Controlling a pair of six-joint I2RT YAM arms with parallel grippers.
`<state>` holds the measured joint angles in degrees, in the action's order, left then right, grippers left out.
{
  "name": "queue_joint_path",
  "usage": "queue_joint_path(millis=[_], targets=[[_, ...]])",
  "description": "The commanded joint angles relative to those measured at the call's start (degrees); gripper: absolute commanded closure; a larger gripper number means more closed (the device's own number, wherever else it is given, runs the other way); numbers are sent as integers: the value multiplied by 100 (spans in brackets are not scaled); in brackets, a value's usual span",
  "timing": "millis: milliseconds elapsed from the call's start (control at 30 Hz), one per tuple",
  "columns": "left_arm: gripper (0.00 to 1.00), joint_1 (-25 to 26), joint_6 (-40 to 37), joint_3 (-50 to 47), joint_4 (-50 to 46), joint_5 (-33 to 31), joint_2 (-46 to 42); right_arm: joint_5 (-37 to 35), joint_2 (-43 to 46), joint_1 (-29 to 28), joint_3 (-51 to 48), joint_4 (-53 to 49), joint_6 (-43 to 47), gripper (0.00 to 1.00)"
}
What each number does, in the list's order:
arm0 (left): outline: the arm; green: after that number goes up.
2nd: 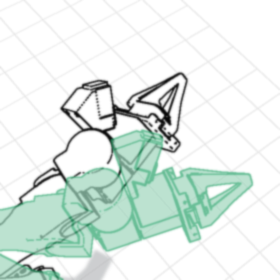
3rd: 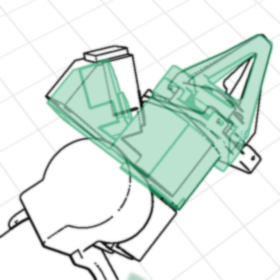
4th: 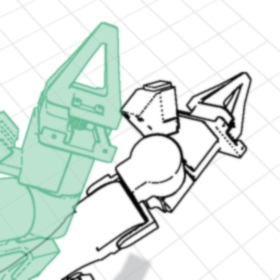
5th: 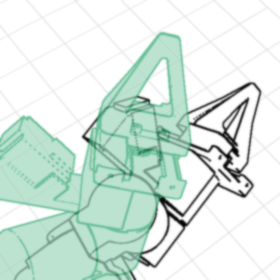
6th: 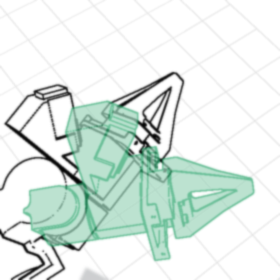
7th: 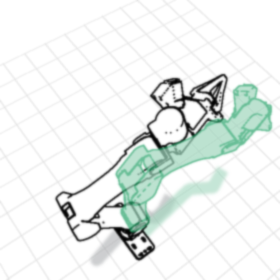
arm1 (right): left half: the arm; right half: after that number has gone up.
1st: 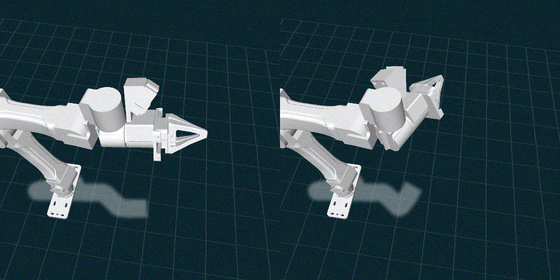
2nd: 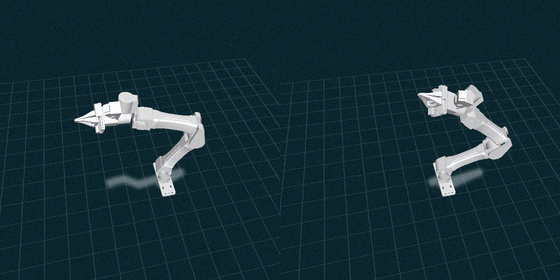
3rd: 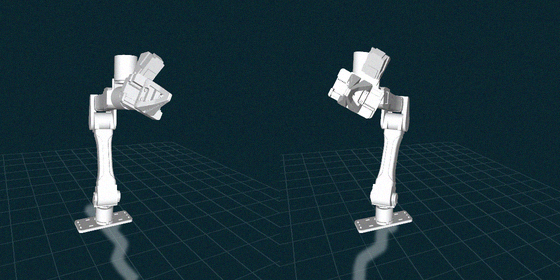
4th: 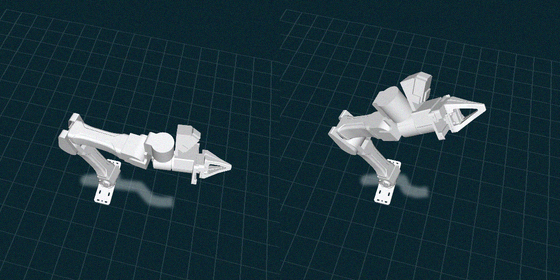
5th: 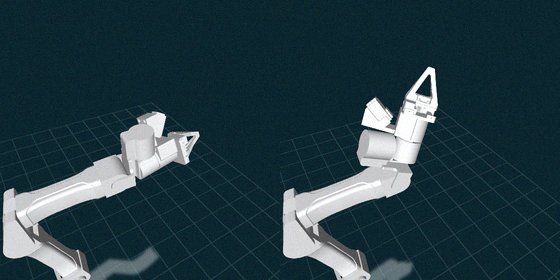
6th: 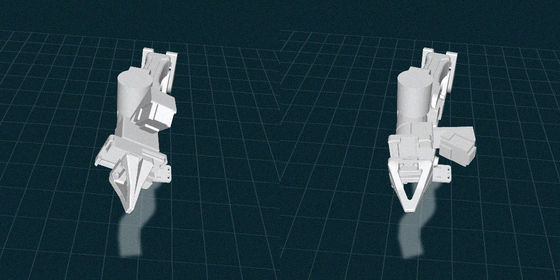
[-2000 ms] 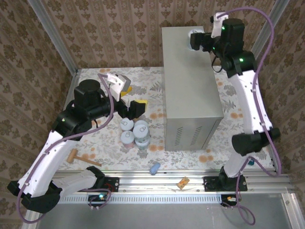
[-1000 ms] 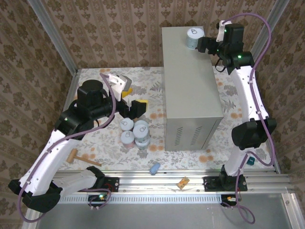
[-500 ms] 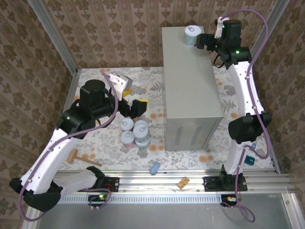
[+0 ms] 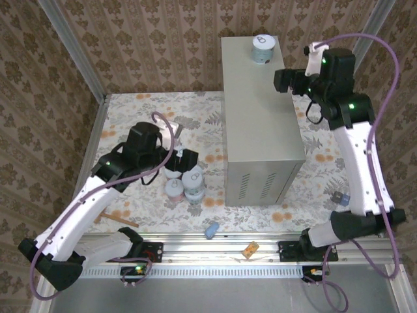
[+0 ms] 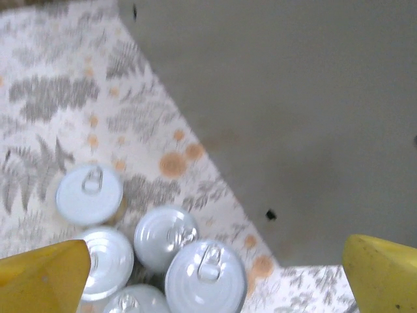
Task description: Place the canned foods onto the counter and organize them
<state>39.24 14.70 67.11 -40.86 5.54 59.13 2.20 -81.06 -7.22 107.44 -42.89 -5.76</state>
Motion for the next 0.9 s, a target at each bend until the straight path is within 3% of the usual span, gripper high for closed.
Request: queue_joint_path(millis=[0, 200, 633, 867], targets=[[0, 161, 338, -327, -298, -360, -178, 532, 602, -92, -468, -312, 84, 0], [0, 577, 577, -891, -281, -623, -81, 1207, 1151, -666, -624, -1225, 356, 0], [0, 1091, 877, -1386, 194, -1166, 590, 106, 1183, -3247, 70, -2731, 574, 0], [0, 1210, 876, -1337, 201, -1507, 947, -338, 681, -4445, 787, -3534, 759, 0]])
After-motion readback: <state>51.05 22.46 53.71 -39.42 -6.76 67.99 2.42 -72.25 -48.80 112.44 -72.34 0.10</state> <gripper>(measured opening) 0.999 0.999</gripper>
